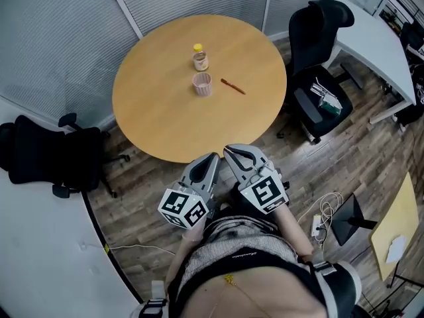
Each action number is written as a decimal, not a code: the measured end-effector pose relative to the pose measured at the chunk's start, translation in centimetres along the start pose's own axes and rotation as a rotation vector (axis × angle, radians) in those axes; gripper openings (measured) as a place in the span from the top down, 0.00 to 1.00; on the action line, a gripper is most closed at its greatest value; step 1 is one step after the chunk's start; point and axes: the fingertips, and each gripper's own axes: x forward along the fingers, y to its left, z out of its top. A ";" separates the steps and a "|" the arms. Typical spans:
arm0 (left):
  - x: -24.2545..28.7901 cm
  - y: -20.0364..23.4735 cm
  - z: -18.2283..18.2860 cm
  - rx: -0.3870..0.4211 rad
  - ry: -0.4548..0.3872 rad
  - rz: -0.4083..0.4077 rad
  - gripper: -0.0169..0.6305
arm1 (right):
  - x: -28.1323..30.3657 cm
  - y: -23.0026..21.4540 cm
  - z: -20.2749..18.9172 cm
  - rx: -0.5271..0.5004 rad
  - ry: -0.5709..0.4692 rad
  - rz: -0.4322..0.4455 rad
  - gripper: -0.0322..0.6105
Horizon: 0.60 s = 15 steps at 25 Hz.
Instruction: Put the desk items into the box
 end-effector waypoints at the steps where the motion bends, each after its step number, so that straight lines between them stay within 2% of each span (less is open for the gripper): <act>1: 0.6 0.2 0.2 -0.001 -0.001 0.003 0.97 | 0.2 -0.6 0.0 -0.002 -0.001 0.003 0.91; 15: 8.1 1.3 1.7 0.000 -0.019 0.041 0.97 | 2.2 -8.3 -0.6 -0.019 -0.005 0.057 0.91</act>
